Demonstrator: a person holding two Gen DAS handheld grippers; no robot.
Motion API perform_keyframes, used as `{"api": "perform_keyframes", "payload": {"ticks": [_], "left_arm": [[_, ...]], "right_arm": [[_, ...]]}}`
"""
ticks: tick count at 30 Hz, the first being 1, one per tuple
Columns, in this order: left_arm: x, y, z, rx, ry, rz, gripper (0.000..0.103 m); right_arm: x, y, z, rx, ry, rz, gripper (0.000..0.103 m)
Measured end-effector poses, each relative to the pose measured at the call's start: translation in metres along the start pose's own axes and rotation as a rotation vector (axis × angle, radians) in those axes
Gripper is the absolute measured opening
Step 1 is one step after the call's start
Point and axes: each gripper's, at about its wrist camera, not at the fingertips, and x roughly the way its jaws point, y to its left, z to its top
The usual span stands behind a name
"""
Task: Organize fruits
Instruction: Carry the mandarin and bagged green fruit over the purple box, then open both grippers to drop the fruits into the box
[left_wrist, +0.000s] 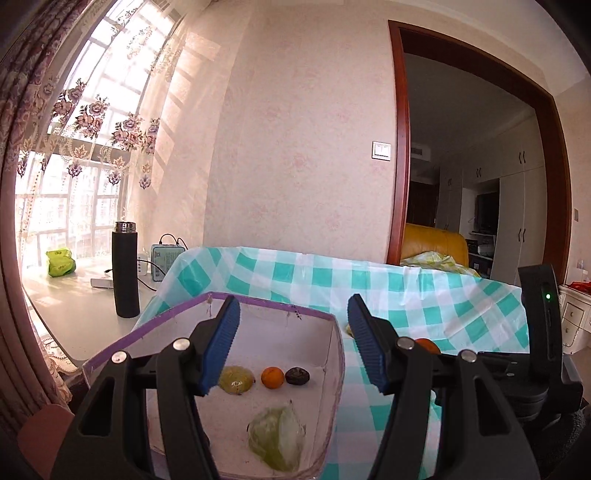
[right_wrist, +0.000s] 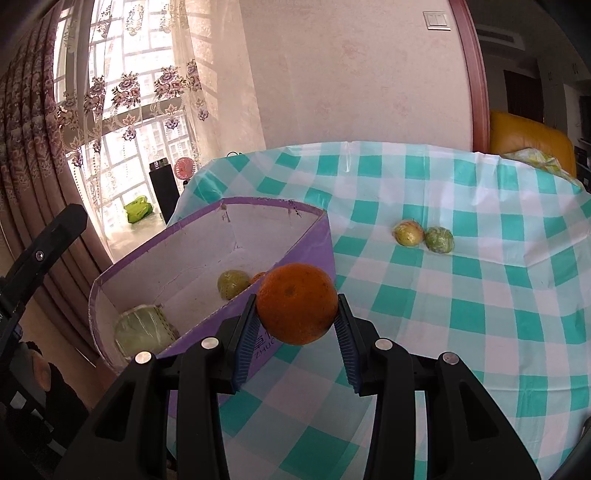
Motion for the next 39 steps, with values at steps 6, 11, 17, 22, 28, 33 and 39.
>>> {"api": "perform_keyframes", "payload": {"ticks": [6, 11, 17, 22, 28, 33, 39], "left_arm": [[0.022, 0.036, 0.001, -0.042, 0.076, 0.025, 0.061], [0.040, 0.056, -0.023, -0.127, 0.058, -0.019, 0.061], [0.053, 0.058, -0.042, -0.156, 0.097, -0.045, 0.061], [0.038, 0.048, -0.018, -0.053, 0.077, 0.006, 0.062], [0.026, -0.028, -0.017, 0.168, 0.087, -0.158, 0.082], [0.043, -0.031, -0.026, 0.115, 0.167, -0.176, 0.082], [0.057, 0.041, -0.014, -0.006, 0.273, 0.030, 0.082]], "right_arm": [[0.030, 0.035, 0.012, -0.064, 0.018, 0.045, 0.040], [0.050, 0.014, -0.002, 0.005, 0.031, 0.051, 0.040], [0.057, -0.042, -0.025, 0.165, 0.064, 0.014, 0.041], [0.033, -0.078, -0.013, 0.206, 0.002, -0.030, 0.041], [0.005, -0.116, -0.012, 0.269, -0.046, -0.096, 0.041], [0.000, -0.097, 0.000, 0.221, -0.036, -0.047, 0.041], [0.041, -0.002, 0.038, 0.018, 0.057, 0.124, 0.041]]}}
